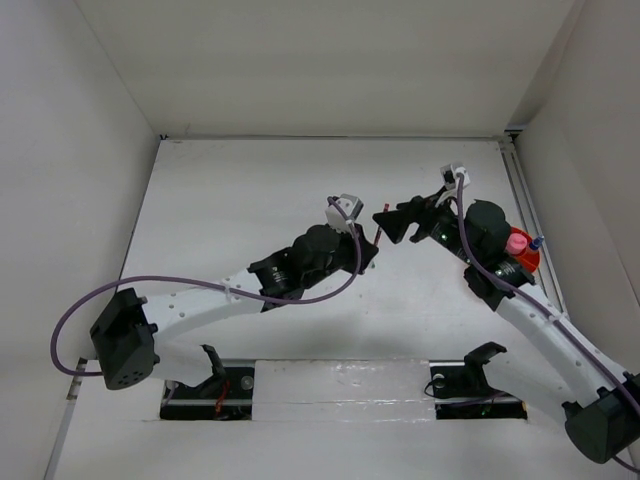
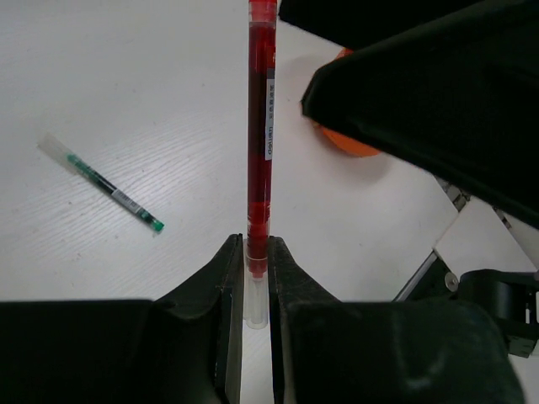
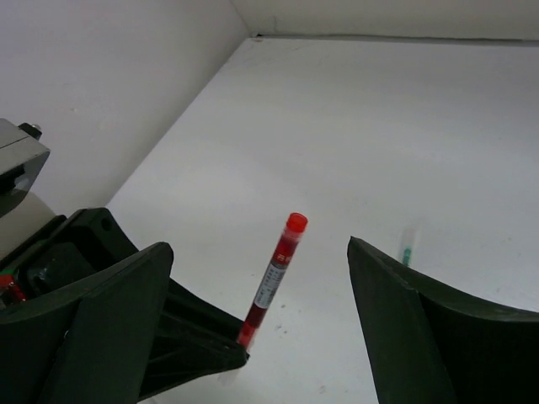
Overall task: Sort the stationery into containers
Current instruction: Pick up the pen from the center of the board, then place the pen in the storage box.
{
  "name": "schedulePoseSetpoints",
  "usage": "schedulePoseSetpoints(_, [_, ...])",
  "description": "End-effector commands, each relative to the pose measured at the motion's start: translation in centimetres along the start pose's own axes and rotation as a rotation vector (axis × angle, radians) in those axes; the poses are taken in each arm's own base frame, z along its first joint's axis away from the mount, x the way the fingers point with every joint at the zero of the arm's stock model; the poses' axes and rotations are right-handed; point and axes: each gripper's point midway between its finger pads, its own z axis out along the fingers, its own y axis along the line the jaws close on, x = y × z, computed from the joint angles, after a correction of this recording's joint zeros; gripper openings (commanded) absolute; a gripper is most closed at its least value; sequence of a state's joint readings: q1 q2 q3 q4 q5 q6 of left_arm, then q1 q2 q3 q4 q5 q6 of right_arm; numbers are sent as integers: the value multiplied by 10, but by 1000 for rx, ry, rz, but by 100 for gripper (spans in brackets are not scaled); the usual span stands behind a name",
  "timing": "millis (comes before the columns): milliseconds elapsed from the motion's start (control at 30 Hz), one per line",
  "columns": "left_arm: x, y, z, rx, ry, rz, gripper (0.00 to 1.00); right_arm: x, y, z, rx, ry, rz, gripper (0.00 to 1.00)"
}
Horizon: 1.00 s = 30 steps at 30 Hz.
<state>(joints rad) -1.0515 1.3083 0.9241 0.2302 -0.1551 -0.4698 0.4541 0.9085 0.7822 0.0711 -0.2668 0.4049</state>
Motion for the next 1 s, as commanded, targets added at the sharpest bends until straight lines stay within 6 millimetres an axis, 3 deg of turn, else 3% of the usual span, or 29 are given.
schedulePoseSetpoints(0, [-35,-27,-11,120,-110,10,0,-21,27,5,-100,-84,35,90])
schedulePoseSetpoints(200, [-45,-36,-16,173,-155,1,0,-14,23,14,-81,-66,70,86])
schedulePoseSetpoints(267, [-45,-36,-16,173,-155,1,0,-14,22,16,-81,-66,70,72])
schedulePoseSetpoints(300, [-45,-36,-16,173,-155,1,0,-15,24,16,-94,-71,67,58])
schedulePoseSetpoints(367, [-45,-36,-16,173,-155,1,0,-16,27,15,-107,-74,73,16])
schedulePoseSetpoints(433, [-41,-35,-13,168,-146,3,0,-17,29,17,-116,-67,73,0])
schedulePoseSetpoints(467, [-41,-35,-13,168,-146,3,0,-13,29,19,-123,-54,75,0])
schedulePoseSetpoints(533, [-38,-33,-11,164,-138,4,19,-16,33,18,-136,-56,72,0])
schedulePoseSetpoints(567, [-36,-32,-11,159,-130,6,34,-16,32,18,-136,-57,61,0])
schedulePoseSetpoints(600, [-36,-32,-11,158,-131,16,82,-17,30,19,-124,-64,62,0])
schedulePoseSetpoints(633, [-37,-31,-13,157,-128,17,100,-21,22,19,-99,-77,43,0])
schedulePoseSetpoints(700, [-40,-31,-16,147,-130,17,100,-31,11,15,-64,-114,-38,0])
schedulePoseSetpoints(800, [-31,-25,-19,126,-91,24,100,-53,-24,4,43,-149,-257,0])
schedulePoseSetpoints(833, [-31,-24,-21,123,-86,25,100,-53,-49,-2,126,-115,-306,0])
schedulePoseSetpoints(867, [-26,-21,-25,114,-68,18,100,-64,-59,-8,175,-115,-362,0])
schedulePoseSetpoints(933, [-18,-9,-28,70,-58,0,100,-59,-96,-20,305,-23,-441,0])
schedulePoseSetpoints(967, [-19,-6,-33,55,-66,-18,100,-64,-125,-32,434,-12,-440,0])
